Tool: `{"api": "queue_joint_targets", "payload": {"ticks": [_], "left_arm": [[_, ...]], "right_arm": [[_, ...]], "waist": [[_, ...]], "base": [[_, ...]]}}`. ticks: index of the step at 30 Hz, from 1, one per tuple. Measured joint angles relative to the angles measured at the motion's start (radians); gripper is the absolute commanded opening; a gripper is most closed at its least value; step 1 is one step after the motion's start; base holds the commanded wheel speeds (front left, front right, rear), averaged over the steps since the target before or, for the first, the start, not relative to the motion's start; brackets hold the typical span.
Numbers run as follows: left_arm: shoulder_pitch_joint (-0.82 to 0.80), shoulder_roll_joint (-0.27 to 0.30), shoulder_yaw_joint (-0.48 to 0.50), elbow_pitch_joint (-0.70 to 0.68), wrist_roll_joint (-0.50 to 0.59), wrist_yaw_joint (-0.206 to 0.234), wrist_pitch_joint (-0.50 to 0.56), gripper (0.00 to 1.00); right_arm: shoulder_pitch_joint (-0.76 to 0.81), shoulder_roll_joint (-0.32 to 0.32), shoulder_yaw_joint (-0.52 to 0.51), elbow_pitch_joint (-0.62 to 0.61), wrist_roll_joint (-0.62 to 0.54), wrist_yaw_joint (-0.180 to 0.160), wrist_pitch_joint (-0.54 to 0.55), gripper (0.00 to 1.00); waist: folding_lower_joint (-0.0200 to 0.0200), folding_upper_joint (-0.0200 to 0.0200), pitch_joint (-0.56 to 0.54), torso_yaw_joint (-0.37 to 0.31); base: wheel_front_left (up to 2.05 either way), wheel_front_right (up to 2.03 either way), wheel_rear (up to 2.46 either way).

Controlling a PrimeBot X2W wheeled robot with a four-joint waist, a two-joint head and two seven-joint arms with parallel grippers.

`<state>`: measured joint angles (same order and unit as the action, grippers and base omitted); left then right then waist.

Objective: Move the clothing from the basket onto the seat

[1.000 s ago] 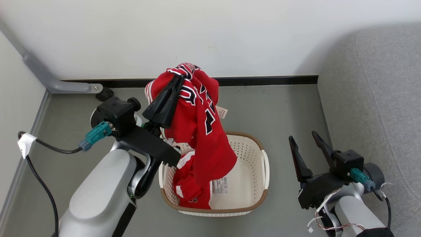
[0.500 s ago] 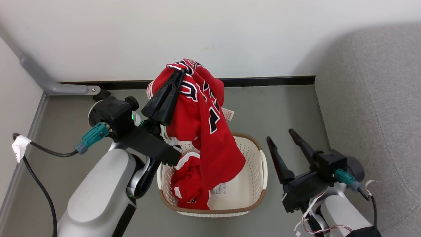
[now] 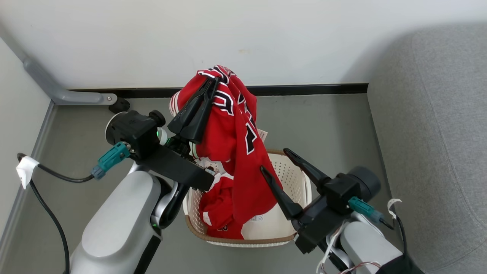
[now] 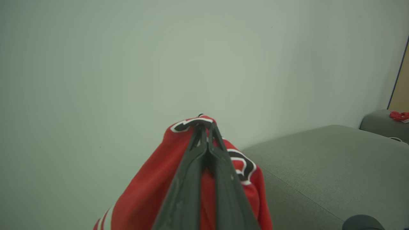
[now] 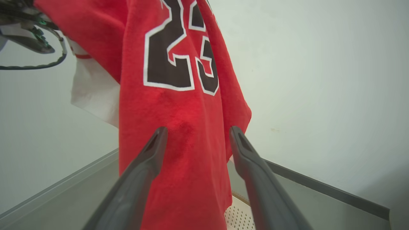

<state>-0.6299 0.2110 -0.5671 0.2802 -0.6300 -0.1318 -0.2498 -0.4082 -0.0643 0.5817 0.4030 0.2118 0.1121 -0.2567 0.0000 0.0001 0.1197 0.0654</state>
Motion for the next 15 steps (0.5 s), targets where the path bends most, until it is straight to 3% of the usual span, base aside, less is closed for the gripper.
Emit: {"api": "queue_joint_targets", "payload": {"ticks": [7, 15], "left_arm": [[-0.001, -0.01, -0.012, -0.009, 0.001, 0.0, 0.0, 0.0], [-0.004, -0.02, -0.03, -0.016, 0.001, 0.0, 0.0, 0.0]], "right_arm": [[-0.074, -0.001, 0.132, -0.01, 0.046, 0.003, 0.0, 1.0], [-0.147, -0.002, 0.178, 0.025, 0.074, -0.007, 0.0, 1.0]], "waist": [[0.0, 0.0, 0.012, 0.014], [0.0001, 0.0, 0.025, 0.042]], "base": [[0.0, 0.0, 0.0], [0.0, 0.0, 0.0]]}}
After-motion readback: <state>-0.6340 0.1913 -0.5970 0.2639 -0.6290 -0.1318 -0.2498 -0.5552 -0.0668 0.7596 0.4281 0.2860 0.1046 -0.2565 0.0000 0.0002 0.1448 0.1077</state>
